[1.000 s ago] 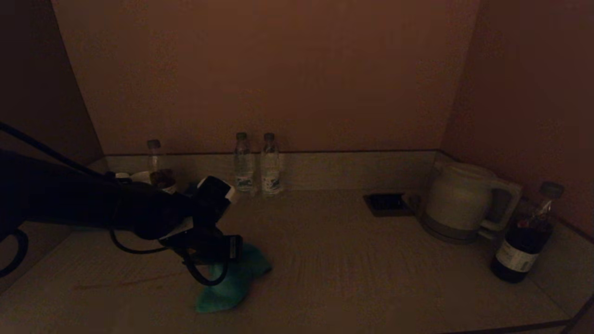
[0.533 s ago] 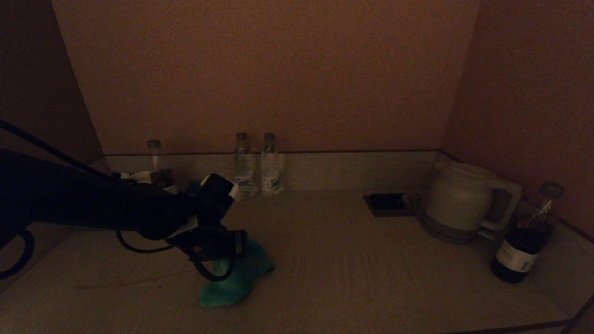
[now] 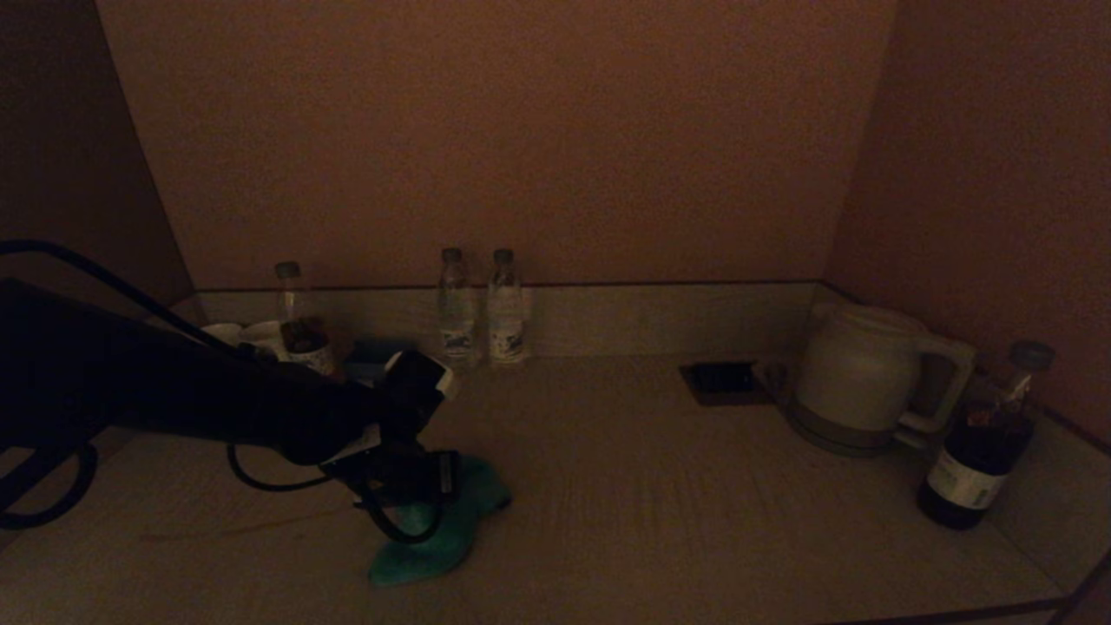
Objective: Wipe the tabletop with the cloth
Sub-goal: Sweep the stains on the table
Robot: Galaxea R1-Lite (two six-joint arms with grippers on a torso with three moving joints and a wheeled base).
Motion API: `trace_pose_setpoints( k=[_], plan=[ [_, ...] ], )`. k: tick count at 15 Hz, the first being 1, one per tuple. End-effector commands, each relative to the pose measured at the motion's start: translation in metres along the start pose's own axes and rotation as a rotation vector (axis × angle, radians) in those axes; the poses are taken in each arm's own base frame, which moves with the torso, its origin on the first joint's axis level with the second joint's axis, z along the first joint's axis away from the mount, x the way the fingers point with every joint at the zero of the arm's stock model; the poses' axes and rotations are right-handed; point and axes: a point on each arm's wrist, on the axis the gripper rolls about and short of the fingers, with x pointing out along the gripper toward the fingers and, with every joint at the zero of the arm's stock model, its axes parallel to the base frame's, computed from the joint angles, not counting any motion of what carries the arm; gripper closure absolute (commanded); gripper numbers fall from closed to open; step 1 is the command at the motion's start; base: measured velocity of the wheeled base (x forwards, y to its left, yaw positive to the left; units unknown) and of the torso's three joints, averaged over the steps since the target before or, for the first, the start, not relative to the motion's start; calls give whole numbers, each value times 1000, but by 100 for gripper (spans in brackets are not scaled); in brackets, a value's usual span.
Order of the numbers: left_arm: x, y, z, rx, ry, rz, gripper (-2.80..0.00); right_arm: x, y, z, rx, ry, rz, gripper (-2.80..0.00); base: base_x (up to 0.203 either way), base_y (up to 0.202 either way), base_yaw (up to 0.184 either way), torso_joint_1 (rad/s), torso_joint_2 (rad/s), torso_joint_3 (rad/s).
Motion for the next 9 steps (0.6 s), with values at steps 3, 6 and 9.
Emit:
trace_pose_setpoints(
  k=[3,6,9],
  plan=[
    [2,26,-2,-36,19,85,0,0,0,0,0,1,1,0,0,0,0,0,0,0],
    [-5,55,0,-79,22,127,0,0,0,0,0,1,1,0,0,0,0,0,0,0],
    [-5,84,0,-114,42,173,0,0,0,0,0,1,1,0,0,0,0,0,0,0]
  ],
)
